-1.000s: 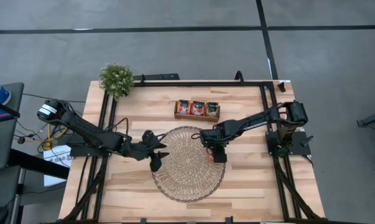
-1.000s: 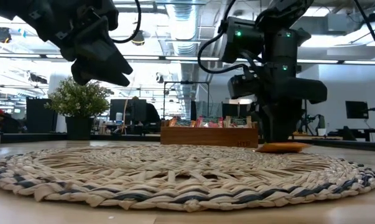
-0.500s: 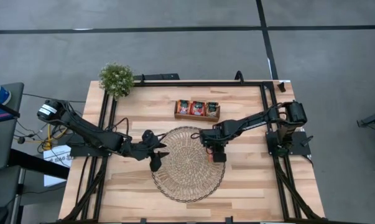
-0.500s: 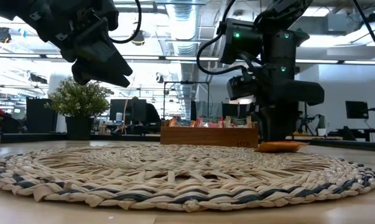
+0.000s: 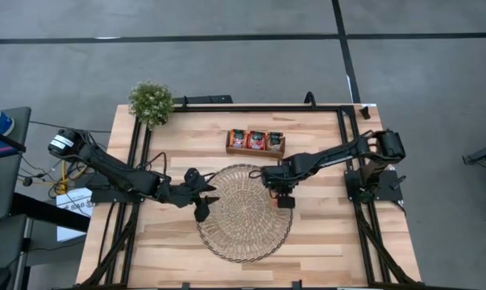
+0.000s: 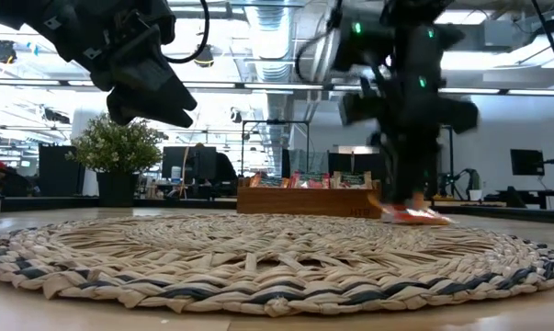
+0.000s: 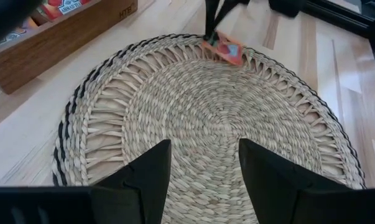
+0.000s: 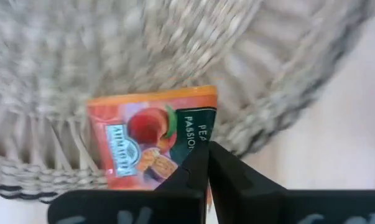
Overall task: Pick & Place Tea
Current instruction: Put the orange tea bag into the left section of the wooden organizer
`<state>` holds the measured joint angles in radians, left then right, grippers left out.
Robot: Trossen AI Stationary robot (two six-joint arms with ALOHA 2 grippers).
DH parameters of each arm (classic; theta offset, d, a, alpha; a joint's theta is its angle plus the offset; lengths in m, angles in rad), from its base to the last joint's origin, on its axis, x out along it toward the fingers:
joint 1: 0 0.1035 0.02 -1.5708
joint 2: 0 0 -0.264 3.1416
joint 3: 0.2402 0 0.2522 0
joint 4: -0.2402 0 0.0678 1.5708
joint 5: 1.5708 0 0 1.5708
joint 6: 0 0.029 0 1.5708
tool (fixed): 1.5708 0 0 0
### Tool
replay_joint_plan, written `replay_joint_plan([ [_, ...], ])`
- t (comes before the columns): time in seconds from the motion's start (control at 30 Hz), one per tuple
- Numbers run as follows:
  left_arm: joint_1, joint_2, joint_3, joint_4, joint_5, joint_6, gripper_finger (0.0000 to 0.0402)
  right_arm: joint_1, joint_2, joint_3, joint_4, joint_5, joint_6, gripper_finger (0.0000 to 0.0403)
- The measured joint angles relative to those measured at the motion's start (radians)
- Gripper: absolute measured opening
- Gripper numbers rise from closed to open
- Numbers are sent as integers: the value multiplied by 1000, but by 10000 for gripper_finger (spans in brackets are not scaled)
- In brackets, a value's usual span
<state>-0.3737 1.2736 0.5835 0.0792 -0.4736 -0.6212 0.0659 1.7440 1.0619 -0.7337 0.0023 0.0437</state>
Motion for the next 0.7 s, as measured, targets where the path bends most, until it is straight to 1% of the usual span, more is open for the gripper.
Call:
replay_joint_plan([
  [0.17,0,0,0,59,-2,0,182,10,-78,68,-69,67,1,0],
  [0.3,0,0,0,203,-2,1,182,32,-140,146,-87,111,1,0],
  [0.4,0,0,0,320,-2,5,182,49,-162,217,-87,139,1,0],
  [0.57,1,0,1,486,-2,6,182,65,-166,329,-72,139,8,0],
  [0.7,15,0,32,517,-1,6,182,67,-147,383,-46,117,9,0],
])
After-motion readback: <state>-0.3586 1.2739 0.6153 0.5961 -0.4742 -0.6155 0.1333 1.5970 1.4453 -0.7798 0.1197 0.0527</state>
